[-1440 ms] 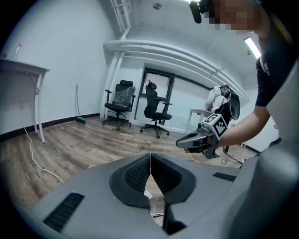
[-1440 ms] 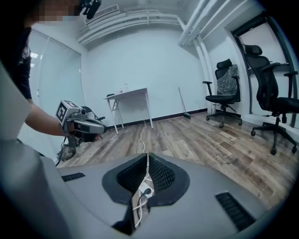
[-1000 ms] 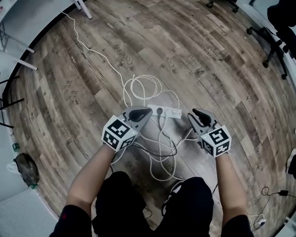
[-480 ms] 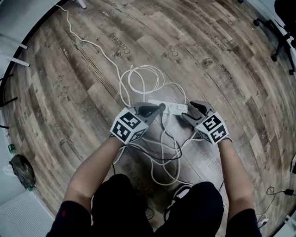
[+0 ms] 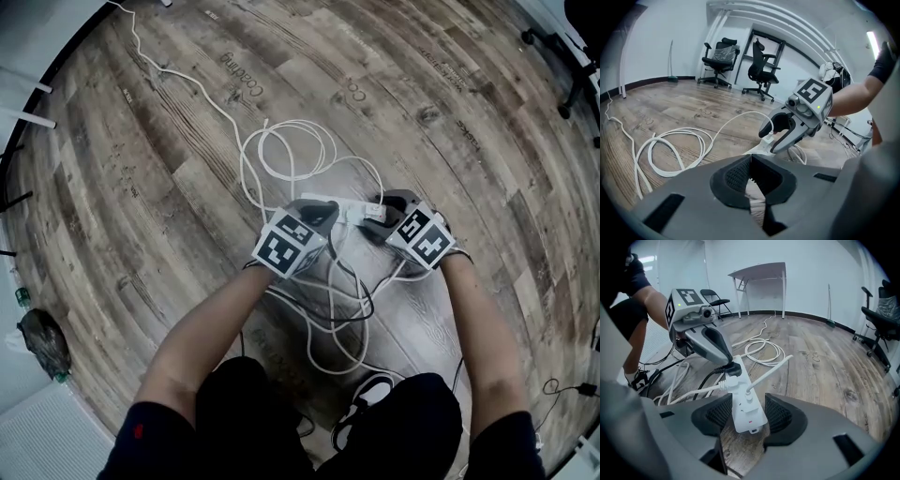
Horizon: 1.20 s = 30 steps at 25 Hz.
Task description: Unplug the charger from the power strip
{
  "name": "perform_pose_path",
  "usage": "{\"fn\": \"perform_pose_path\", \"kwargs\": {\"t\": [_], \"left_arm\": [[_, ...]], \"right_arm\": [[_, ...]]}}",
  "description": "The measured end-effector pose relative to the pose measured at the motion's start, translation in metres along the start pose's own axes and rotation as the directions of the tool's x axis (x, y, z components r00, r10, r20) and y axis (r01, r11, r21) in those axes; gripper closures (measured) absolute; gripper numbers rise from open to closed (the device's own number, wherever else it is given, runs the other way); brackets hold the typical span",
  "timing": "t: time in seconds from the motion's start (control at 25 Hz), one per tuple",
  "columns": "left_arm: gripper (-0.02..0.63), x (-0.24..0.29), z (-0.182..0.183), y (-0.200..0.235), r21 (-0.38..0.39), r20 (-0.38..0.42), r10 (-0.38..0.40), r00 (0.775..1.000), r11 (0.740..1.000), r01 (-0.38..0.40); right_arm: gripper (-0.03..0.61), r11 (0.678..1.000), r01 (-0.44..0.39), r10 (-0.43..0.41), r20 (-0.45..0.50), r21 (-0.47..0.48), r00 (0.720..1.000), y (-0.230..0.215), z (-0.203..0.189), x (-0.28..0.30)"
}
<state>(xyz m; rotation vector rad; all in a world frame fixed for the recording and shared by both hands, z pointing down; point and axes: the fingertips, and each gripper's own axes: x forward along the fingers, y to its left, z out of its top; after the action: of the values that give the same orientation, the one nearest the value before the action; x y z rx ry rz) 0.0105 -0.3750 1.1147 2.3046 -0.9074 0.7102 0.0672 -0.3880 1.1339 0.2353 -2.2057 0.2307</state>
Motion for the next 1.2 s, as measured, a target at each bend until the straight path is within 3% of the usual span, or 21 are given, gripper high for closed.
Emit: {"fn": "perform_pose_path", "kwargs": {"t": [0.08, 0.2, 0.4, 0.6, 1.2], "left_arm": [[0.591, 0.003, -0.003, 0.002, -0.016, -0.009, -0.001, 1.0, 1.0, 0.001], [0.591, 0.003, -0.004, 0.002, -0.026, -0.015, -0.006, 1.0, 1.0, 0.006], [0.592, 0.004, -0.004, 0.004, -0.093, -0.057, -0.053, 0.997, 0.995, 0.048], [0.592, 0.006, -0.004, 0.004, -0.082, -0.057, -0.036, 0.998, 0.996, 0.031], [0.592, 0.008, -0.004, 0.002, -0.037, -0.085, 0.007, 0.996, 0.999, -0.01]], "right_arm": [[0.356, 1.0, -0.005, 0.005, -0.014, -0.016, 1.0, 0.002, -0.001, 0.004], [0.437, 0.999, 0.024, -0.024, -0.017, -0.045, 1.0, 0.001, -0.002, 0.007], [0.451, 0.994, 0.037, -0.041, -0.035, -0.105, 0.999, 0.002, -0.002, 0.006], [0.459, 0.989, 0.029, -0.038, -0.066, -0.144, 0.997, 0.002, -0.002, 0.005], [0.469, 0.983, 0.022, -0.029, -0.041, -0.183, 0.999, 0.011, -0.005, 0.0]]}}
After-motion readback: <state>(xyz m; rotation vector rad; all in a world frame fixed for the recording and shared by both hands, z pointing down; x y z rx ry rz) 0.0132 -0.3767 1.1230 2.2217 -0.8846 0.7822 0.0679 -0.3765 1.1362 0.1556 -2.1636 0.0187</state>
